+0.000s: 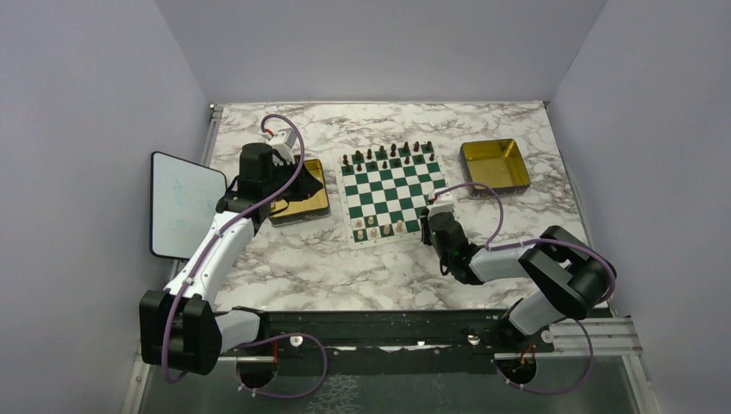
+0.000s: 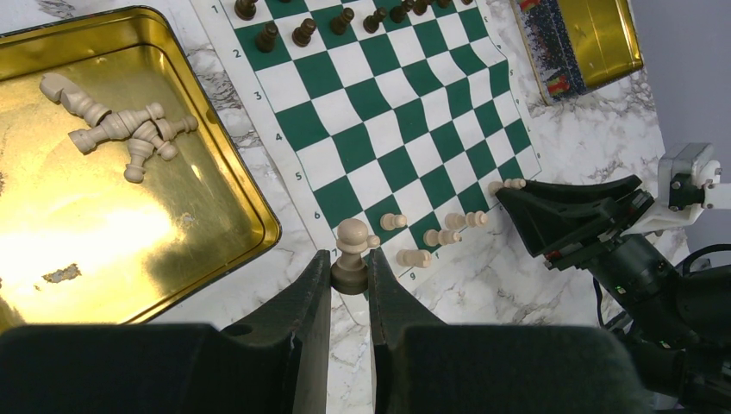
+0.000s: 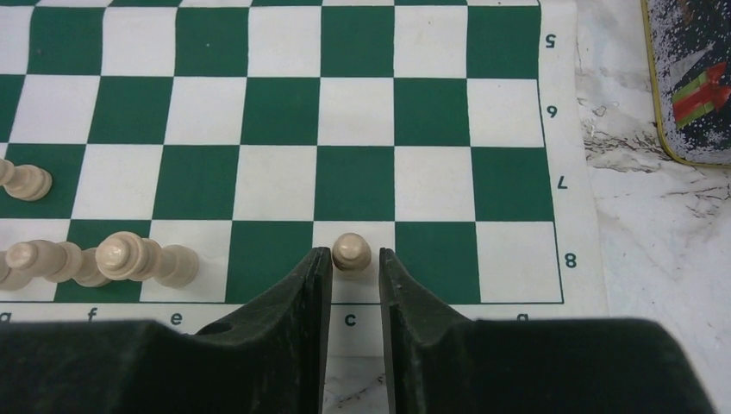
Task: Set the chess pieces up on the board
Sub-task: Place the chess piece on the chessboard.
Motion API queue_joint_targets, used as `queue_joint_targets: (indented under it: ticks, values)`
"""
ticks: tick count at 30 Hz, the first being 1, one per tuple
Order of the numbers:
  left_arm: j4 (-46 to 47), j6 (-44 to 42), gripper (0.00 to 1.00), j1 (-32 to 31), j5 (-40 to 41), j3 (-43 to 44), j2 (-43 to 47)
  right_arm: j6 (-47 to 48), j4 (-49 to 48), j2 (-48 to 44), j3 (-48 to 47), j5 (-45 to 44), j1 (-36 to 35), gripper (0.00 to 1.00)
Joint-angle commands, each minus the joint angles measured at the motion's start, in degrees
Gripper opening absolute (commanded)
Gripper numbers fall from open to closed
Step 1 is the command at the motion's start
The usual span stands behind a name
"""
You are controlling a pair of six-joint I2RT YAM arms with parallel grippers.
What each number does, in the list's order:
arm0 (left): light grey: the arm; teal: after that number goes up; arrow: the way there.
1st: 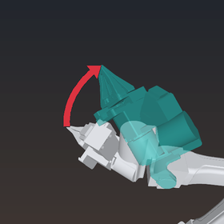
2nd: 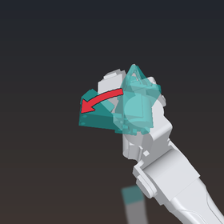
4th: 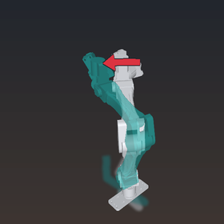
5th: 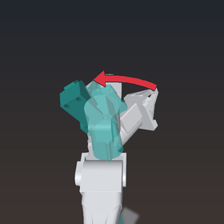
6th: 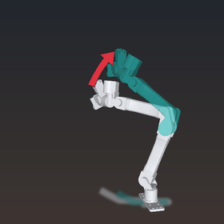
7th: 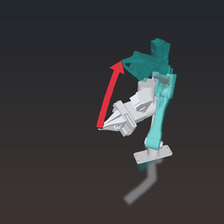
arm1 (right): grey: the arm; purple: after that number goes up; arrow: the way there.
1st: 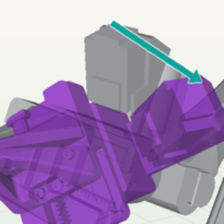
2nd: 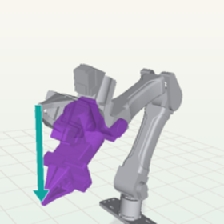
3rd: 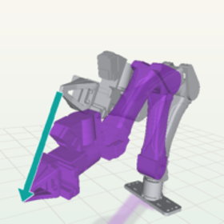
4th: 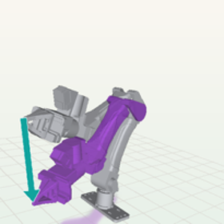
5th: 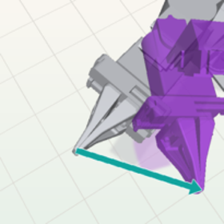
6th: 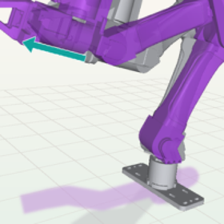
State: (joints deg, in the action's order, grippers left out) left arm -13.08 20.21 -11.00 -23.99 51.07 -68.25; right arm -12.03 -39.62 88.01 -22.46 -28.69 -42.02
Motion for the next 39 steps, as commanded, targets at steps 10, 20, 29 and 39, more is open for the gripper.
queue_joint_targets:
  ticks: [10,20,29,39]
  values:
    - [4.5,-0.9,0.14,-0.3,-8.3,-1.3,2.0,-1.4,14.9,-8.2,-6.1,0.2,0.2,0.66]
    - [16.1,-1.0,0.14,-5.8,-16.1,-4.5,3.1,-1.9,34.2,-23.6,-16.0,12.2,0.2,0.73]
    - [20.4,-18.5,0.13,-14.8,-20.2,-8.6,7.4,-7.9,44.5,-27.5,-30.3,34.5,0.1,0.57]
    - [17.7,-32.9,0.09,-16.5,-25.0,-10.5,7.9,-15.5,48.1,-22.1,-37.0,55.4,0.2,0.40]
